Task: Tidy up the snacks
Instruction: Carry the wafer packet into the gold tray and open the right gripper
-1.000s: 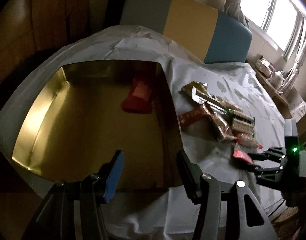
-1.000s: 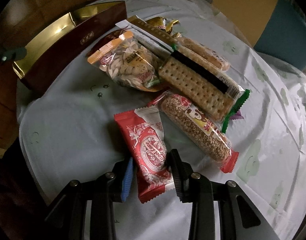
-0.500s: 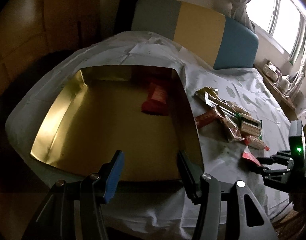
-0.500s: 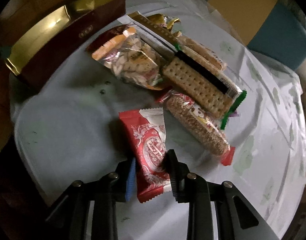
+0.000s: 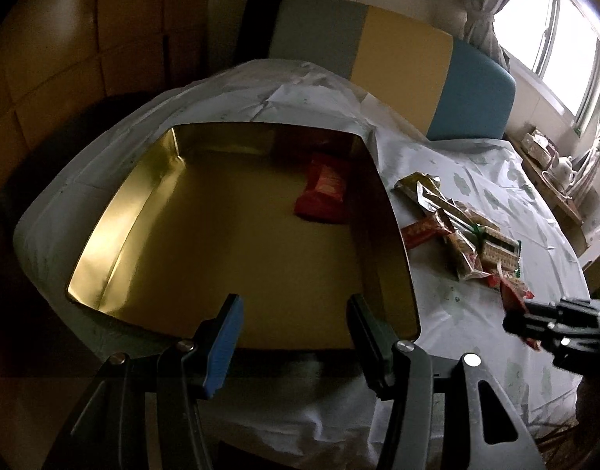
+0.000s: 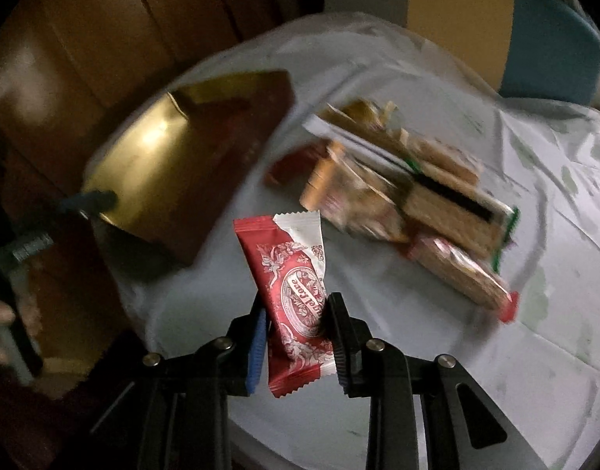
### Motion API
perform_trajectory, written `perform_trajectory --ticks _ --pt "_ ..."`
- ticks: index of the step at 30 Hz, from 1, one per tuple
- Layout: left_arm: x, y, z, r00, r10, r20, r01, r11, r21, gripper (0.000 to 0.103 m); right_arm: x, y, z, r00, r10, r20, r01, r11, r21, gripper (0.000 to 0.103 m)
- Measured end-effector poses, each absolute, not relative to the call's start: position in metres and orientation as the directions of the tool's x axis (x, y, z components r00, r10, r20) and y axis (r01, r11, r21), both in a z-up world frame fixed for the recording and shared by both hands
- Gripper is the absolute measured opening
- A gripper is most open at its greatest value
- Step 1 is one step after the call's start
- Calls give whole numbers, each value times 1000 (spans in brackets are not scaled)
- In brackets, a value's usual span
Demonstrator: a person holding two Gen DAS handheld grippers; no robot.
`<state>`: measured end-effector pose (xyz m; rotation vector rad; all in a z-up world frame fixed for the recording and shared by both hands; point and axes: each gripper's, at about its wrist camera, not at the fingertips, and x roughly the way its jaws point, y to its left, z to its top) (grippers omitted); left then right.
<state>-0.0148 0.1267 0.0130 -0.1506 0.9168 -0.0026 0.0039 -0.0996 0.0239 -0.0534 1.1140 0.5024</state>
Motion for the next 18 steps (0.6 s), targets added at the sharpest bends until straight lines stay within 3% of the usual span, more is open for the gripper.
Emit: perform_trajectory --ticks 7,18 --pt "-17 132 13 611 -55 -790 -80 988 -130 56 22 -59 52 348 503 -791 -442 832 334 29" --pt "-19 143 10 610 -34 -792 -102 987 -121 56 51 7 50 341 522 -782 -422 828 369 30"
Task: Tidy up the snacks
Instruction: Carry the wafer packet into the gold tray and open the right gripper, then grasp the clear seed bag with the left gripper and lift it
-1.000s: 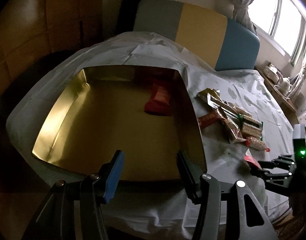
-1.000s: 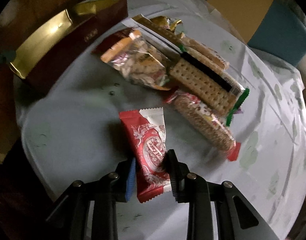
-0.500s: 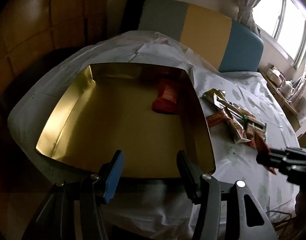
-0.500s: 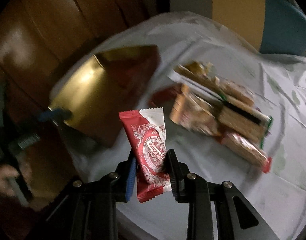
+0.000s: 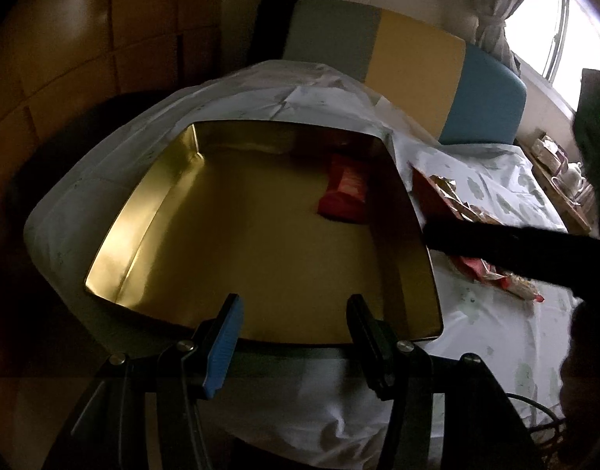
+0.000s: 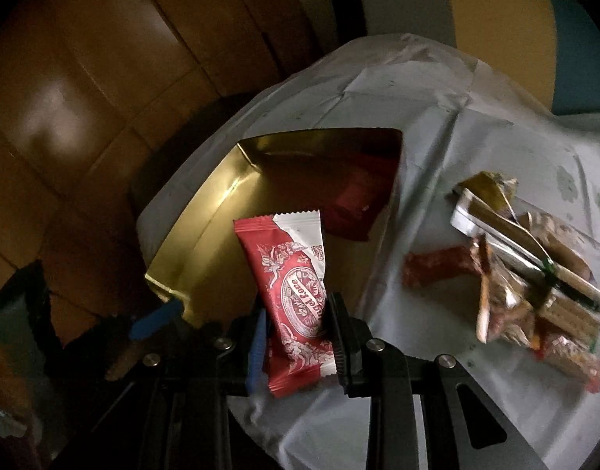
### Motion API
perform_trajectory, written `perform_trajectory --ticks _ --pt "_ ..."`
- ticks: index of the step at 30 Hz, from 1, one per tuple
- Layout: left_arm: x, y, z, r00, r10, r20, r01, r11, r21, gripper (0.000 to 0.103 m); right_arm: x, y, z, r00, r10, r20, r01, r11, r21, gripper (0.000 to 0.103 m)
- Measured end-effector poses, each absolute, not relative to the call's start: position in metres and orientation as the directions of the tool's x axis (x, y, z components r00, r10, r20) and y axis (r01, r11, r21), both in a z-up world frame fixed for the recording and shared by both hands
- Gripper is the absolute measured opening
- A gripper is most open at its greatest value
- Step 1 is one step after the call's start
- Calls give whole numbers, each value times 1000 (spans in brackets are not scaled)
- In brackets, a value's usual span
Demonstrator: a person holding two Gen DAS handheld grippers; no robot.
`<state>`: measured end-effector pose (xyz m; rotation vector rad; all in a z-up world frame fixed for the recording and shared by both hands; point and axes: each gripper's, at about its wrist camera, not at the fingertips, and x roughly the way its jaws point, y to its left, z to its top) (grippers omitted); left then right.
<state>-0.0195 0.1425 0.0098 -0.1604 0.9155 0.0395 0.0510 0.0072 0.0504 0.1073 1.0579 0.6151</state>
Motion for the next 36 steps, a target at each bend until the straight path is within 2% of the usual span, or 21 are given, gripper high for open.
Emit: perform_trajectory --ticks 9,29,36 --pt "-22 149 6 605 -25 -796 -115 986 -118 56 67 24 31 358 479 -801 -398 855 333 32" --pt "-23 141 8 605 -22 -796 -105 989 -106 56 39 2 46 524 355 -774 -369 914 170 32" --pt "-23 131 10 605 -15 -796 -89 992 -86 56 29 -15 52 581 285 -763 -349 934 83 39"
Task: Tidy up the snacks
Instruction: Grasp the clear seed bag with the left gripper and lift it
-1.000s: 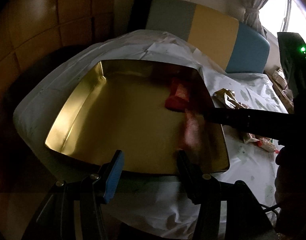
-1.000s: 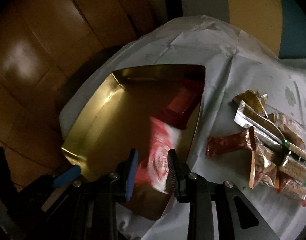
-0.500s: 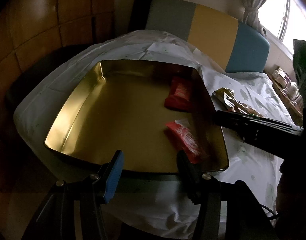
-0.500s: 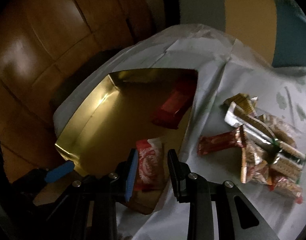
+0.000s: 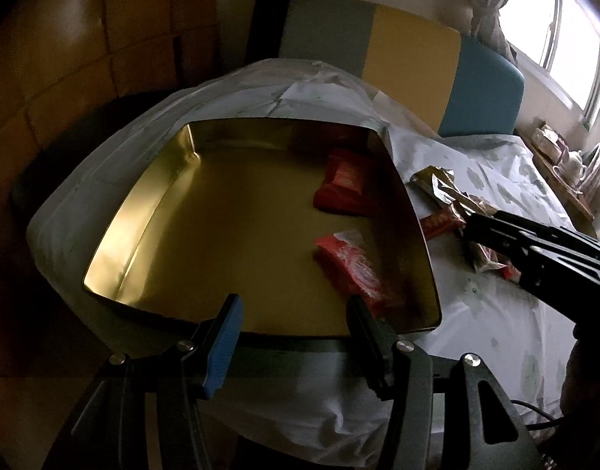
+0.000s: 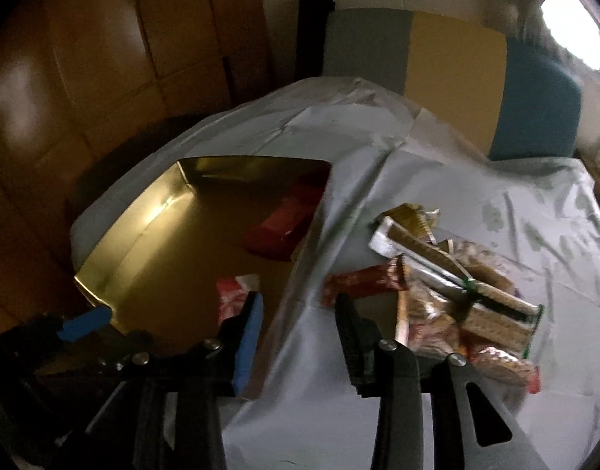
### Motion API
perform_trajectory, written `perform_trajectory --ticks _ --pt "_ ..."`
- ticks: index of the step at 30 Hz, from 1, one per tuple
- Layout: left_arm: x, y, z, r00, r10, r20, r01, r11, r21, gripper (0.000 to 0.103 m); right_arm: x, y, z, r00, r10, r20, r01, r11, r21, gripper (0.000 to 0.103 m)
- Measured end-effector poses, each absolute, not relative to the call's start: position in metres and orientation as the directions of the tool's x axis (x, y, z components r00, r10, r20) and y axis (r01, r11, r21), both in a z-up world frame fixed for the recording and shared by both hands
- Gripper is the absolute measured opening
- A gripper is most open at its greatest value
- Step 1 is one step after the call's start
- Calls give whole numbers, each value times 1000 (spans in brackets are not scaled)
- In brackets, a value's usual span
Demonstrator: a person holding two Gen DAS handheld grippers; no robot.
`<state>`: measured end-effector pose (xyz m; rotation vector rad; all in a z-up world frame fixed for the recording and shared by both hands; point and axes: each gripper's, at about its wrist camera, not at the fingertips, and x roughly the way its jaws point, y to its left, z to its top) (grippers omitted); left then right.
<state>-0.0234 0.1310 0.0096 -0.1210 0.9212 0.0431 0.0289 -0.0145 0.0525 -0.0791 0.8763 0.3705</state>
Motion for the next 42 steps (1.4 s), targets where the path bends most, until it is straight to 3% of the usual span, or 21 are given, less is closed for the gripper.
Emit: perform_trajectory --ticks 25,32,35,40,42 --pt "-19 81 27 601 -67 -796 51 998 -45 55 2 -75 58 638 183 -748 -345 937 -65 55" --pt "-8 55 31 560 -130 -818 155 987 -51 55 6 -123 50 630 95 -770 -367 911 -187 62" --pt "-1 40 36 553 -149 -820 202 978 -41 55 15 -161 43 627 33 -778 -324 920 -222 63" --pt "19 10 41 508 -238 -828 286 953 -99 54 39 -222 23 544 -55 -837 -133 980 -151 63" --pt "26 -1 41 503 -244 -829 306 948 -93 50 43 -230 26 546 -52 -836 -97 987 -125 63"
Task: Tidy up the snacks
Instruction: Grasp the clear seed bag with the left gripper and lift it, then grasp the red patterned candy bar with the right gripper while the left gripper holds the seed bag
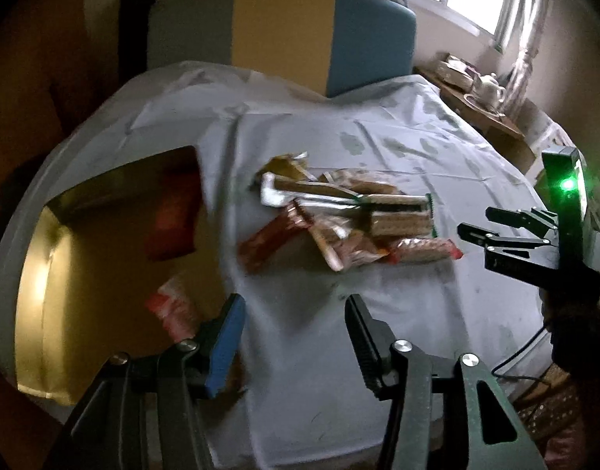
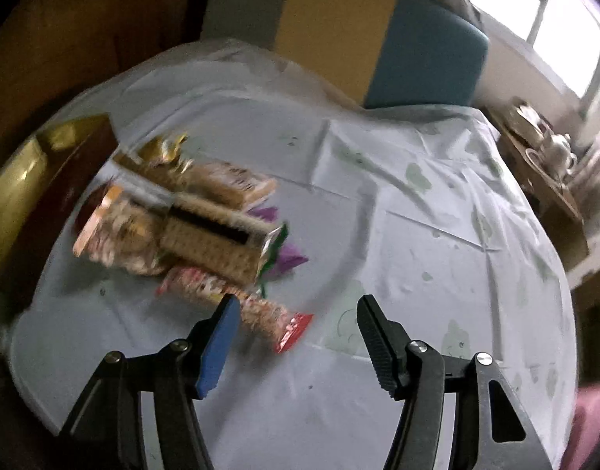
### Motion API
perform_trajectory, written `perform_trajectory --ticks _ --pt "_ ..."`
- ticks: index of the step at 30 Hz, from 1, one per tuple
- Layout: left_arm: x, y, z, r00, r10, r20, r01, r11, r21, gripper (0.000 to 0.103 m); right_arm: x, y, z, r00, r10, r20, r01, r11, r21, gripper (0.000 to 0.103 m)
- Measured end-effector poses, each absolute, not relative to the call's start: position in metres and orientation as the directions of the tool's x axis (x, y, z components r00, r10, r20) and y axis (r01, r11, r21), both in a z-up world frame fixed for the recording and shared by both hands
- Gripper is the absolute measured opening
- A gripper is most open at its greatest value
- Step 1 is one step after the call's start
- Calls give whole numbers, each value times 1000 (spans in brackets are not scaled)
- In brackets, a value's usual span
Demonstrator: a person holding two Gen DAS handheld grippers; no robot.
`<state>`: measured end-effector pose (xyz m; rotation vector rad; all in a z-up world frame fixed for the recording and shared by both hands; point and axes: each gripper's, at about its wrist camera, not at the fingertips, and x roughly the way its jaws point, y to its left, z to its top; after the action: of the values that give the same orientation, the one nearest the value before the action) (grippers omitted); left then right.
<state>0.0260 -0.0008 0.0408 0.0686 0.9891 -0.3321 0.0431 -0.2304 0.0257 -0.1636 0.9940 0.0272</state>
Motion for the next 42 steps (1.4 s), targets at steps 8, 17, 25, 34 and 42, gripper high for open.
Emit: perform_trajectory --ticks 8,17,25,34,42 --pt "63 -47 16 423 -257 -869 358 928 -101 42 41 -235 33 554 -26 -832 -90 992 -91 63" --pt "103 -64 -27 345 -261 -901 276 946 -168 45 40 -235 42 575 -9 -818 -82 994 -69 69" --pt "71 -55 -16 429 -292 -855 347 927 -142 11 40 -234 43 582 -21 -813 -86 992 -88 69" --pt "-1 -31 11 434 -376 -819 478 866 -144 11 40 -232 36 569 -14 -822 -102 991 -87 69" --pt "-37 -3 12 446 -384 -808 491 860 -138 11 37 -217 34 535 203 -820 -200 974 111 62"
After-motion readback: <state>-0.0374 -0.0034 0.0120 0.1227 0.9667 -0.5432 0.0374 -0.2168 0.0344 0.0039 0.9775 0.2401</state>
